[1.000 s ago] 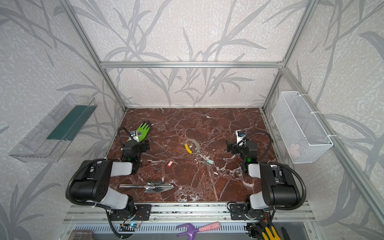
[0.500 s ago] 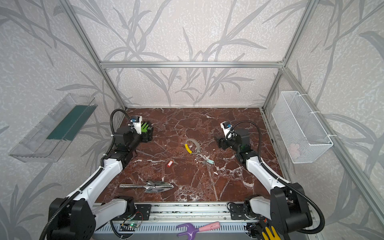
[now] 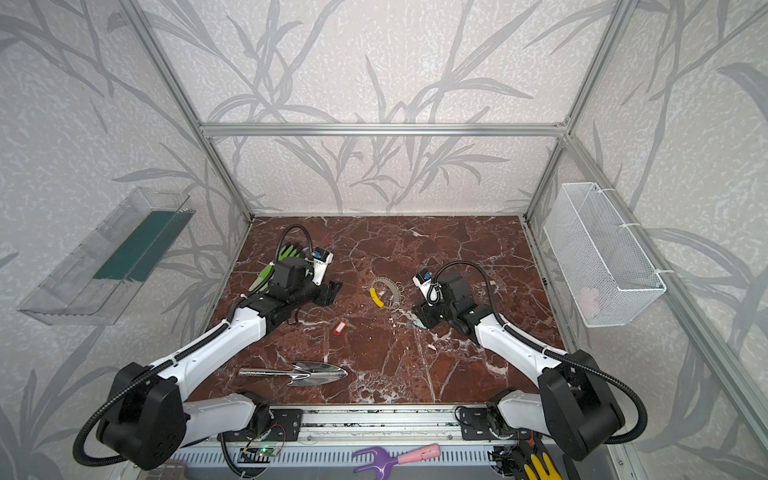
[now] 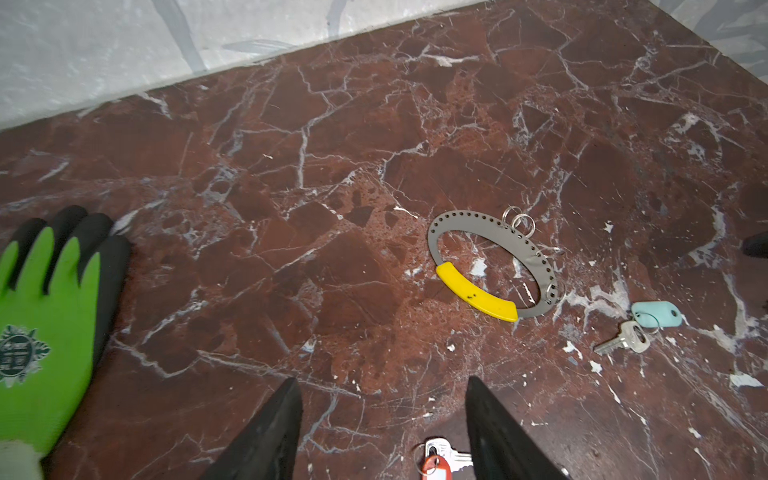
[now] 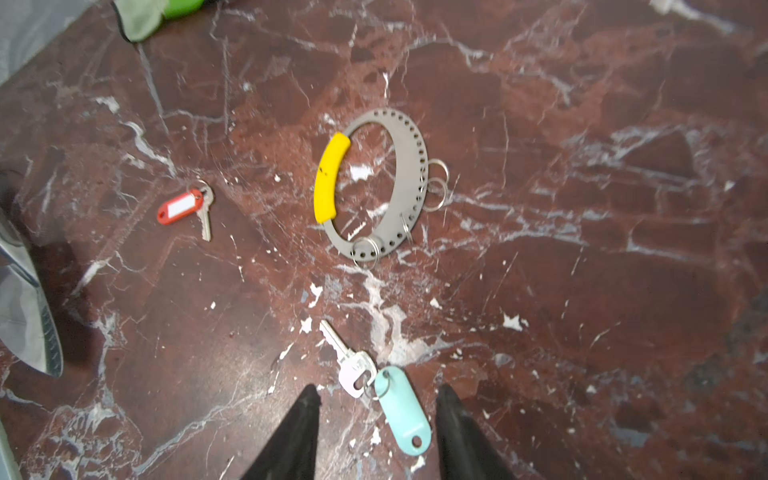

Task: Put the keys on the keyring
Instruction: 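Move both grippers forward toward the grey metal keyring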

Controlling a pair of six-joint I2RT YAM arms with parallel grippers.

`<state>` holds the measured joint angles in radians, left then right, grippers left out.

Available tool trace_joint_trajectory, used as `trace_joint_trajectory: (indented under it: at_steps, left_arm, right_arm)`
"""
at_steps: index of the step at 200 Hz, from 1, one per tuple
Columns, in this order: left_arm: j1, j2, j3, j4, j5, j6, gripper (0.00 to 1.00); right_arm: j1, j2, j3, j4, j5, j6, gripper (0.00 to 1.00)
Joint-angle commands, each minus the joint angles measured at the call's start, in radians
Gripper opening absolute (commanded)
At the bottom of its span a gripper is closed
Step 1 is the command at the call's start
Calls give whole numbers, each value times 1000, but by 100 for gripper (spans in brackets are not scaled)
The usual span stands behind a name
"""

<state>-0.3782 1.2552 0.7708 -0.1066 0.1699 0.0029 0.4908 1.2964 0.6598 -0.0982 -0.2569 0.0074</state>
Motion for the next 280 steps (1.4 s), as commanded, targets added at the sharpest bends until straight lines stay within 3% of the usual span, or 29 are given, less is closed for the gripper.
trace_joint_trajectory:
  at_steps: [1, 44, 83, 165, 280]
  left_arm:
    - [-9, 29, 27, -34, 34, 15, 61]
    - [-22, 103, 47, -3, 90, -3, 57]
    - [-38, 153, 88, 11, 83, -1, 55]
    - [-51, 227, 133, 74, 73, 17, 54]
    - [-75, 265, 181, 48, 64, 22, 53]
  right_arm:
    - [32, 26, 54, -112, 65, 48, 45]
    - [82, 78, 96, -131, 157, 97, 42]
    - [84, 185, 133, -44, 72, 18, 31]
    - [84, 379, 240, 25, -11, -11, 31]
    - [82, 485, 250, 116, 48, 29, 30]
